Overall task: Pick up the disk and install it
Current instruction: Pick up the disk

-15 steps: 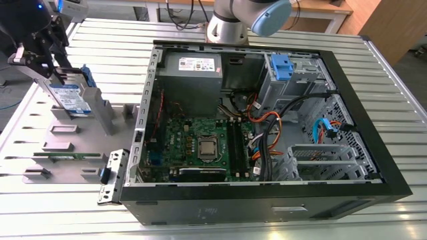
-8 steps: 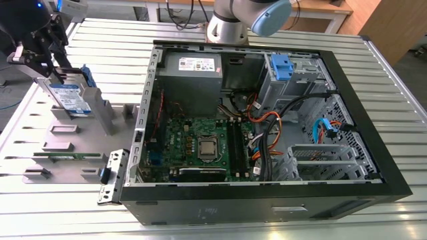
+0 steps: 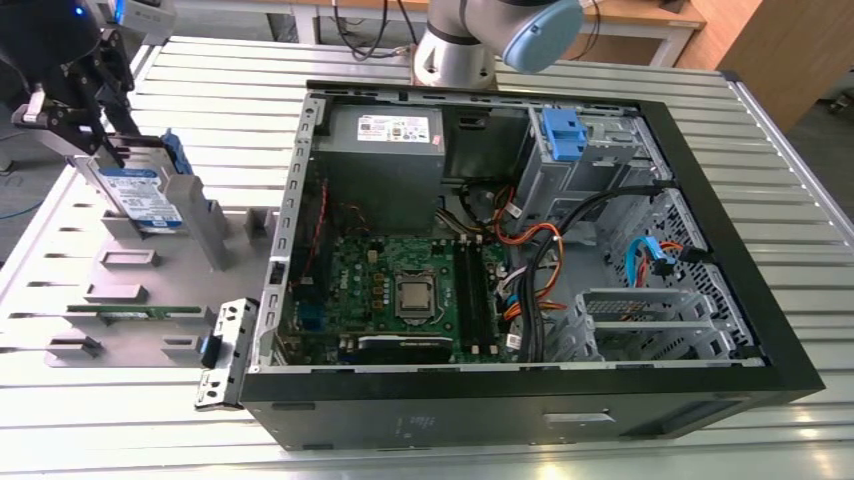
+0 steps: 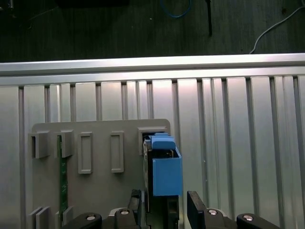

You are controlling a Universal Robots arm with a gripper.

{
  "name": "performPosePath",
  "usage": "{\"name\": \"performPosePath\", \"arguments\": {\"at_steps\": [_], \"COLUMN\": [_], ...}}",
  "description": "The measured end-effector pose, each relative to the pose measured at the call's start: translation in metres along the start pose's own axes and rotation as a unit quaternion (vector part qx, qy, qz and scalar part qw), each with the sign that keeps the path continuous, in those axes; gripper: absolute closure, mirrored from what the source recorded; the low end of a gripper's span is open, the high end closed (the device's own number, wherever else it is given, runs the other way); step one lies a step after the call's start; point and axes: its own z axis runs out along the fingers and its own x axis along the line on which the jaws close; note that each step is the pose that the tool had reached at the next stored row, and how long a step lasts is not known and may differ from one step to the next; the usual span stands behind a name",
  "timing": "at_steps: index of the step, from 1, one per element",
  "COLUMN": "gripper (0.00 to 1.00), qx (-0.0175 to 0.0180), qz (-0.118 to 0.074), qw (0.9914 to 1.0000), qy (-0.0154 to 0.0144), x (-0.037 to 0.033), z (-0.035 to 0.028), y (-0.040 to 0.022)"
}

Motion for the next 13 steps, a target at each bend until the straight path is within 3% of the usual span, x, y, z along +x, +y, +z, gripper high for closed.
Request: {"name": "performPosePath", "arguments": {"at_steps": [7, 13], "gripper": [0.50, 0.50], "qx": [-0.0001, -0.0004], "qz": [0.000, -0.008], "qw": [1.00000, 0.99997], "qy": [0.0000, 0.0003], "x": [-0.0004, -0.0004], "z": [-0.0002, 0.0000], "y": [-0.0064, -0.0072]}}
